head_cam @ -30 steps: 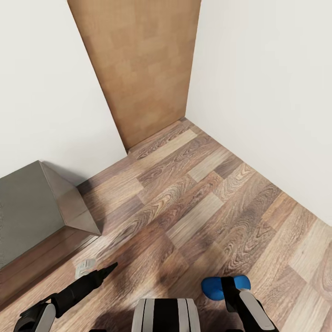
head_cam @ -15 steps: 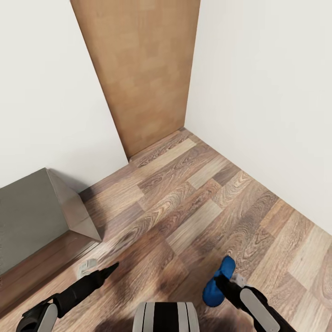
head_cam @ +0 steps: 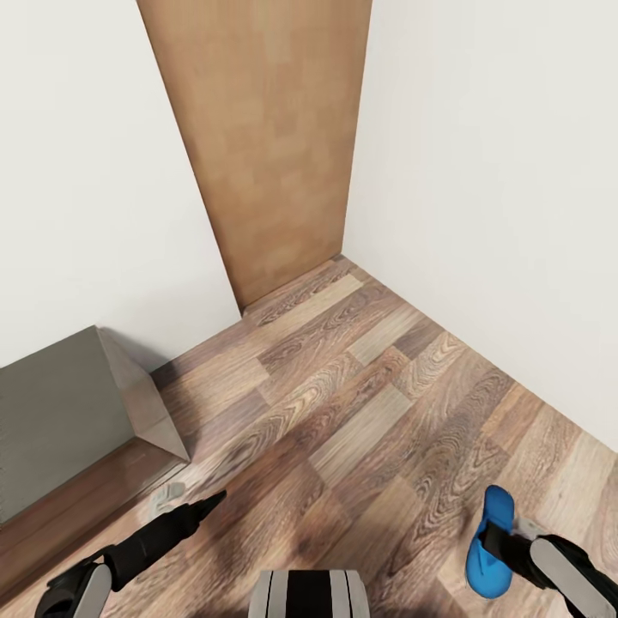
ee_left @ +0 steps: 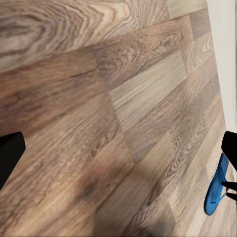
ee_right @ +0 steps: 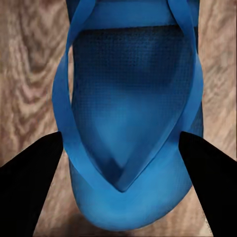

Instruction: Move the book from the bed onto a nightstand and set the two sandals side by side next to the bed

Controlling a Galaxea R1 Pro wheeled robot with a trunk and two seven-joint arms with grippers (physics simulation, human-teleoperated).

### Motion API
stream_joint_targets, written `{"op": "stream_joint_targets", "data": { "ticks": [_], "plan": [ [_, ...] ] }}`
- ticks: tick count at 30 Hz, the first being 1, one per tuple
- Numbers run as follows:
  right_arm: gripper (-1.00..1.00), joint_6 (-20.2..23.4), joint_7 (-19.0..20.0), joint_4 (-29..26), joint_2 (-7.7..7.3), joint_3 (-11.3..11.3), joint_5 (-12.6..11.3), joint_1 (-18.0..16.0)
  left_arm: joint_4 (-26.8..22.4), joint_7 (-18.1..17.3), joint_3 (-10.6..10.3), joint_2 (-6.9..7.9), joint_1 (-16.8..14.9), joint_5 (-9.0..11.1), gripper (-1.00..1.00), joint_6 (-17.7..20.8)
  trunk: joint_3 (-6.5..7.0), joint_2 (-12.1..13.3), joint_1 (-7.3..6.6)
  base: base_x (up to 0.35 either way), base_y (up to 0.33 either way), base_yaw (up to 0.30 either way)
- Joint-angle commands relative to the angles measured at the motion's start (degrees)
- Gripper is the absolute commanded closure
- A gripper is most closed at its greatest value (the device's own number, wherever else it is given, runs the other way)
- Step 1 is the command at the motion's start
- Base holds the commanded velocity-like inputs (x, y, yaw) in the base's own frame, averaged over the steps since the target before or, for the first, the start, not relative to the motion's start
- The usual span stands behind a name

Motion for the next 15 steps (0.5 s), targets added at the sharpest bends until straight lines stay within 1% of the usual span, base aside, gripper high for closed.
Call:
{"op": "stream_joint_targets", "data": {
  "ticks": [1, 2, 4, 7, 8, 11, 13, 14, 15],
  "plan": [
    [1.00, 1.5, -0.6, -1.3, -0.65, 0.2, -0.4, 0.0, 0.0, -0.1, 0.0, 0.00, 0.0, 0.4, -1.00, 0.5, 0.19, 0.0, -0.03, 0.000, 0.000, 0.000],
    [1.00, 4.0, -0.6, -2.9, -1.17, 0.1, -0.2, 0.0, 0.0, -0.1, 0.0, 0.00, 0.0, 0.4, -1.00, 0.5, 0.41, 0.0, -0.06, 0.000, 0.000, 0.000],
    [1.00, 6.0, -0.7, -4.0, -1.50, 0.3, -0.1, 0.0, 0.1, -0.1, 0.0, -0.01, 0.0, 0.4, -1.00, 0.5, 0.85, 0.0, -0.11, 0.000, 0.000, 0.000],
    [1.00, 6.5, -0.8, -3.7, -1.66, 0.6, 0.2, 0.0, 0.1, -0.1, 0.0, 0.00, 0.0, 0.4, -1.00, 0.5, 1.52, 0.1, -0.19, 0.000, 0.000, 0.000],
    [1.00, 6.1, -1.0, -3.4, -1.66, 0.7, 1.0, 0.0, 0.1, -0.1, 0.0, -0.02, 0.0, 0.4, -1.00, 0.5, 1.74, 0.1, -0.21, 0.000, 0.000, 0.000],
    [1.00, 2.2, -1.0, -0.8, -1.43, 0.7, 5.9, 0.0, 0.1, 0.0, -1.1, -0.08, 0.0, 0.4, -1.00, 0.4, 2.40, 0.1, -0.29, 0.000, 0.000, 0.000],
    [1.00, -2.5, -1.1, 1.4, -1.26, 0.5, 10.1, 0.0, 0.2, 0.1, -2.4, -0.08, 0.0, 0.4, -1.00, 0.3, 2.84, 0.2, -0.34, 0.000, 0.000, 0.000],
    [1.00, -8.9, -0.8, 3.0, -1.16, 0.6, 15.9, 0.0, 0.2, 0.2, -3.6, -0.08, 0.0, 0.4, -1.00, 0.2, 3.07, 0.2, -0.37, 0.000, 0.000, 0.000],
    [1.00, -10.8, -0.7, 3.3, -1.14, 0.7, 18.2, 0.0, 0.2, 0.3, -3.8, -0.08, 0.0, 0.4, -1.00, 0.2, 3.29, 0.2, -0.39, 0.000, 0.000, 0.000]
  ]
}}
